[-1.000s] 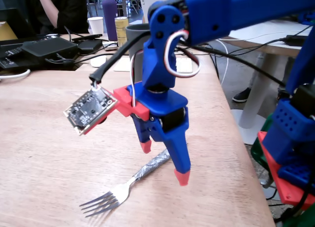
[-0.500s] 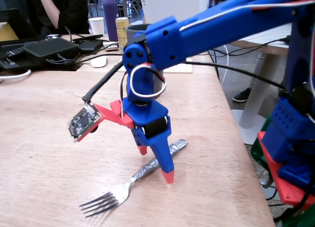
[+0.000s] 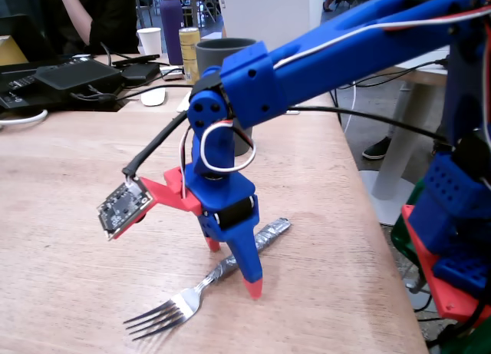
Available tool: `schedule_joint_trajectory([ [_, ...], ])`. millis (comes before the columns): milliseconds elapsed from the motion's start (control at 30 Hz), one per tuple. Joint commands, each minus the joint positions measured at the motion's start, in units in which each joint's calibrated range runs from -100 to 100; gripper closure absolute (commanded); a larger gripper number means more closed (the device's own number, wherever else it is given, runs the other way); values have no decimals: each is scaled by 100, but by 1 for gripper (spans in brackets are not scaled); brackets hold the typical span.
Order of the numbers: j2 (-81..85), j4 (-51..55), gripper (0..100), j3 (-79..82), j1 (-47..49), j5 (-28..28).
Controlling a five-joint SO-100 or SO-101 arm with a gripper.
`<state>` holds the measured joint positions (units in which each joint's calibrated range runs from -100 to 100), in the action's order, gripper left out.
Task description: Grab the fork and place it in gray glass
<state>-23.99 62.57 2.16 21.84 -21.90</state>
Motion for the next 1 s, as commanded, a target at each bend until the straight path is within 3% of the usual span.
schedule_joint_trajectory([
  [0,-28,-58,62,-117,134,-29],
  [33,-28,-50,66,-117,134,-29],
  [167,-28,-58,100,-117,134,-29],
  [567,110,-25,100,-117,16,-15],
  [900,2845,73,100,1138,-86,54],
  [967,3343,279,100,1317,-526,313],
])
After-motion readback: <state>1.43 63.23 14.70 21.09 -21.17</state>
